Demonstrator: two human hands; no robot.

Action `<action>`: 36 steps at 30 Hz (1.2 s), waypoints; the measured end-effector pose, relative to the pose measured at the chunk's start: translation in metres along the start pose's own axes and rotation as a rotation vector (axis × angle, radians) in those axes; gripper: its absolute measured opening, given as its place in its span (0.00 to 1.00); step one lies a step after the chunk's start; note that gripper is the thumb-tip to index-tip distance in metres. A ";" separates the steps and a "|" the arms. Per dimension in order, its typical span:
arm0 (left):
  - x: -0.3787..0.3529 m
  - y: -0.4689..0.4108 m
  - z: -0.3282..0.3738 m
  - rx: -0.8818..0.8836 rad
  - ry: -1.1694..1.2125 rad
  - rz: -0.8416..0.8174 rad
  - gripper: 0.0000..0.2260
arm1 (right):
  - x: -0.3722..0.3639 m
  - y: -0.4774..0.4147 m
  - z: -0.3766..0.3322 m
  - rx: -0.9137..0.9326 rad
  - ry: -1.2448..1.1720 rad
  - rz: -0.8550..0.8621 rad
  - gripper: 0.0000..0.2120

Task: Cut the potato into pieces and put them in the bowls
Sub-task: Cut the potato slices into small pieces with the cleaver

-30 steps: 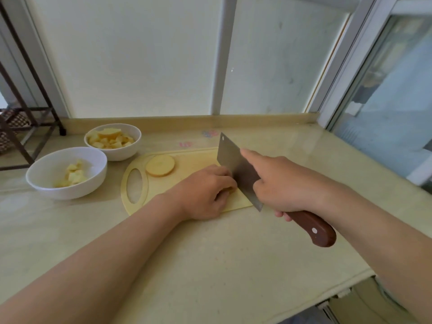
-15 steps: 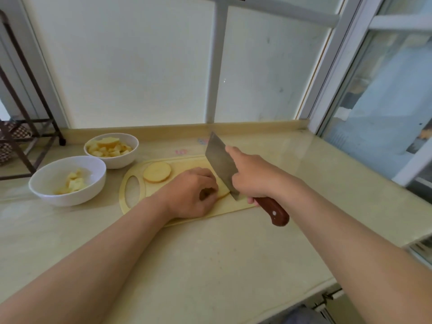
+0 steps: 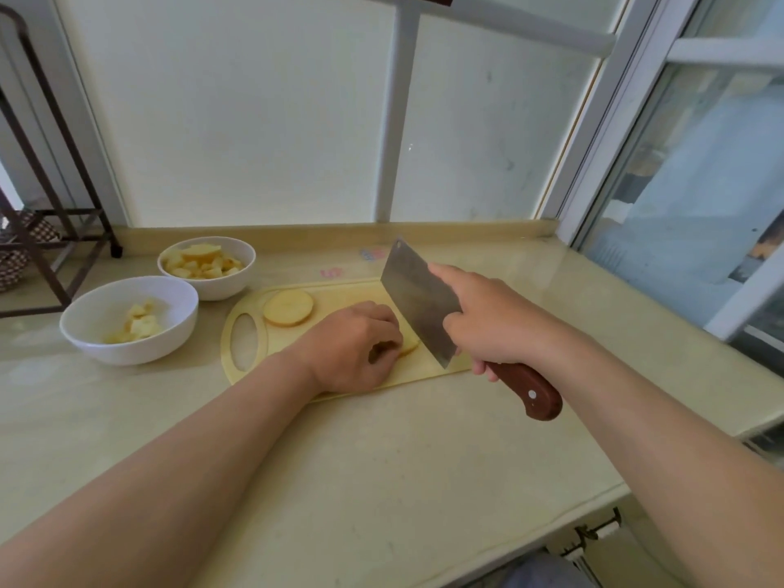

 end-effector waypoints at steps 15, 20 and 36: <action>-0.001 0.000 -0.001 0.004 -0.001 -0.013 0.07 | -0.008 0.011 -0.001 0.014 0.033 -0.057 0.39; 0.000 0.000 -0.001 -0.005 0.009 -0.007 0.06 | -0.006 0.021 0.000 0.025 0.087 -0.099 0.38; 0.006 0.004 0.000 -0.002 0.017 0.035 0.04 | -0.020 -0.023 -0.035 -0.004 0.127 -0.093 0.42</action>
Point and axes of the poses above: each hand's wrist, its own y-axis away from the middle knuckle, its own x-axis out of the back of the hand, z = x × y, the point moved 8 cm from there along -y, towards the middle knuckle, and after that the axes turned 11 degrees about y, right-handed, at the moved point
